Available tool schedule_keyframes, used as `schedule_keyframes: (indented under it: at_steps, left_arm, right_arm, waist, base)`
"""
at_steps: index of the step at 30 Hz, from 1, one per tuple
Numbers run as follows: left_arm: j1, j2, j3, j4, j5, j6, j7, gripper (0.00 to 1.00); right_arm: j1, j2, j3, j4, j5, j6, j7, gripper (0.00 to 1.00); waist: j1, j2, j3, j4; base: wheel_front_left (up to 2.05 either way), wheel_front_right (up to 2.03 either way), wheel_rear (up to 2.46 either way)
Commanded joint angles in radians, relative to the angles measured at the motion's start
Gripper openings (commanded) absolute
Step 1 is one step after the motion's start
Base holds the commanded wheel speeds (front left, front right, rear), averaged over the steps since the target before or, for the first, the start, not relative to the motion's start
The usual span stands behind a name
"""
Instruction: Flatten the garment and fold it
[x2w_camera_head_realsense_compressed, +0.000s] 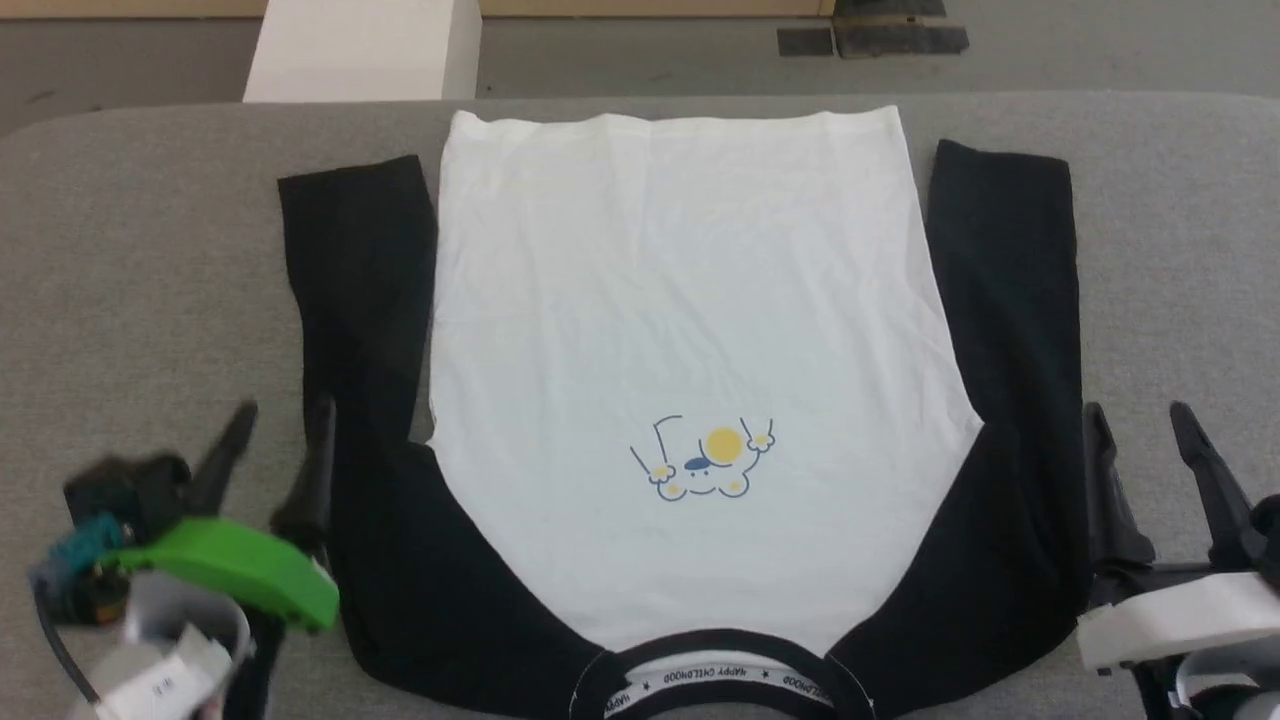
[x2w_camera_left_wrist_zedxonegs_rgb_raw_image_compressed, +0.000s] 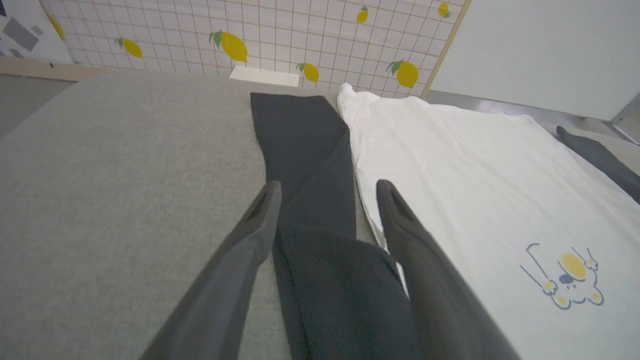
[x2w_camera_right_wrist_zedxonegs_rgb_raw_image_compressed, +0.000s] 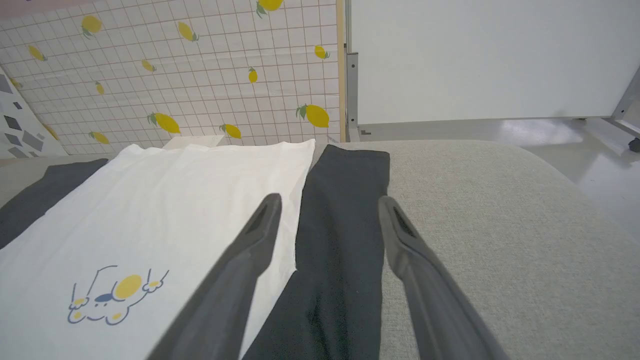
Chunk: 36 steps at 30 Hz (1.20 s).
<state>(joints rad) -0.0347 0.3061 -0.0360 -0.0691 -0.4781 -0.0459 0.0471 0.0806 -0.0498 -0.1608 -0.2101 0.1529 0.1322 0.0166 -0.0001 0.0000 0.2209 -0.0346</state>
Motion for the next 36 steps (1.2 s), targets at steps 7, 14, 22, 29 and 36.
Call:
schedule_keyframes:
  at_steps: [7,14,22,29,36]
  left_arm:
    - [-0.328,0.144,-0.009,0.086,0.002,-0.057,0.093,1.00]
    - [-0.596,0.273,0.020,0.167,-0.033,-0.043,0.347,1.00]
    - [-0.738,0.404,0.100,0.223,-0.076,0.096,0.698,1.00]
    - [-0.734,0.472,0.160,0.261,-0.095,0.188,0.857,1.00]
    - [-0.661,0.494,0.194,0.246,-0.098,0.245,0.922,0.34]
  right_arm:
    - [-0.108,-0.005,0.062,0.034,-0.028,-0.002,-0.171,1.00]
    - [-0.211,-0.002,0.116,0.070,0.007,-0.002,-0.226,1.00]
    - [-0.289,-0.001,0.169,0.091,0.077,-0.002,-0.270,1.00]
    - [-0.318,-0.001,0.185,0.067,0.106,-0.002,-0.278,1.00]
    - [-0.326,-0.001,0.188,0.052,0.123,-0.002,-0.278,1.00]
  waist:
    - [0.0001,0.0000,0.170,-0.074]
    - [0.0001,0.0000,0.334,-0.167]
    - [0.0001,0.0000,0.457,-0.252]
    - [0.0001,0.0000,0.502,-0.282]
    - [0.0001,0.0000,0.515,-0.285]
  base:
    - [0.00,0.00,0.00]
    - [0.00,0.00,0.00]
    - [0.00,0.00,0.00]
    - [0.00,0.00,0.00]
    - [0.00,0.00,0.00]
